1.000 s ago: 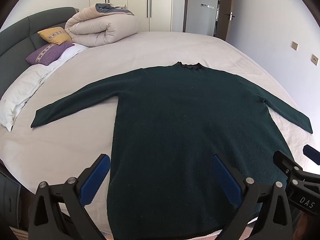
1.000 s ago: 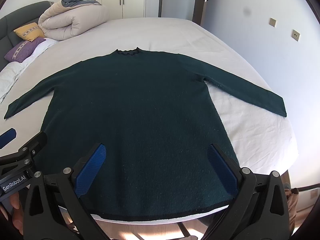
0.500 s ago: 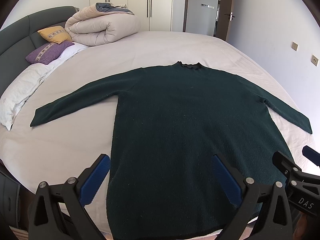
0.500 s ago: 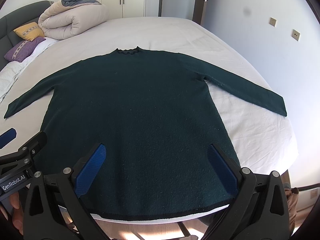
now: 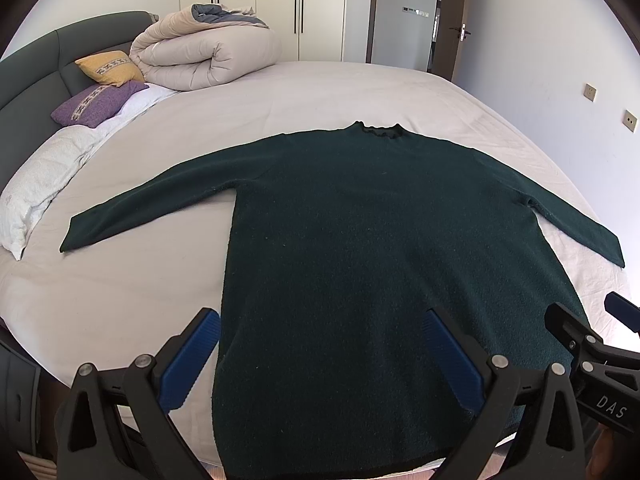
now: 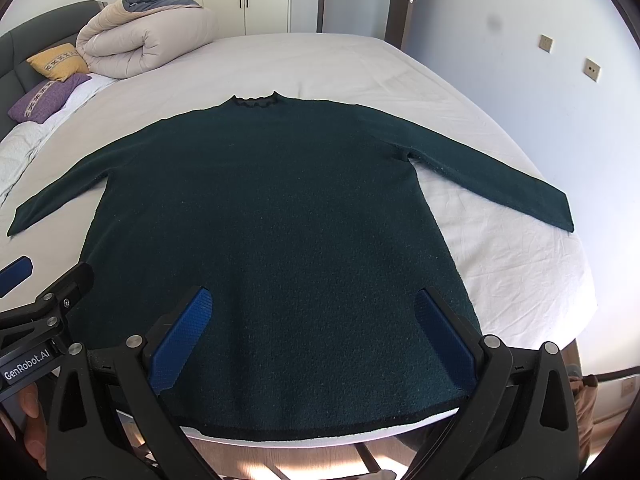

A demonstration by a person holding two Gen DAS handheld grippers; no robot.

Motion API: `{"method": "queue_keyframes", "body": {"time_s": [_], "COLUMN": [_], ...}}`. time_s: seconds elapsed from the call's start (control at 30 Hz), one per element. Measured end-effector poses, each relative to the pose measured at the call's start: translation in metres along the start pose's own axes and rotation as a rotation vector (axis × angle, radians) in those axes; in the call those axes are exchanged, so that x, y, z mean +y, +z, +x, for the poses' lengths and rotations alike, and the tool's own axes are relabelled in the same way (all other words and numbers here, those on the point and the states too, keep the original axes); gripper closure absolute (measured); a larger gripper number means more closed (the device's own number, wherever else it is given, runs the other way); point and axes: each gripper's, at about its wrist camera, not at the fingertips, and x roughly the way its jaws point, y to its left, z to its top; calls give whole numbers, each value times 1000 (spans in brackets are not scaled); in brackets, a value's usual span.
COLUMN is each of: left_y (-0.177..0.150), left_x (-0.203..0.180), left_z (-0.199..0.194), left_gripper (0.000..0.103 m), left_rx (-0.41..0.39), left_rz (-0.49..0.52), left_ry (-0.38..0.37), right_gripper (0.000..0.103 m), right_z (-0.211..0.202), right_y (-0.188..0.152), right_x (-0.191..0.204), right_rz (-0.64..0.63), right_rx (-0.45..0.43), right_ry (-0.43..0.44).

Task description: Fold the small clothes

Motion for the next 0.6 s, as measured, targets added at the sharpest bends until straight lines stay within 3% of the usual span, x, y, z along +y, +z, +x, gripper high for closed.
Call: {"method": "queue_keyframes", "body": {"time_s": [0.6], "left_y": [-1], "left_x": [1], "left_z": [1], "left_gripper": [0], "left_rx": [5], "left_rz": [-1], "left_ry": [-1], "right_gripper": [0], "right_z": [1], "right_y": [-4], "right_x": [1], "right_rz": [-1], "right_rx": [2], "right_ry": [0]}}
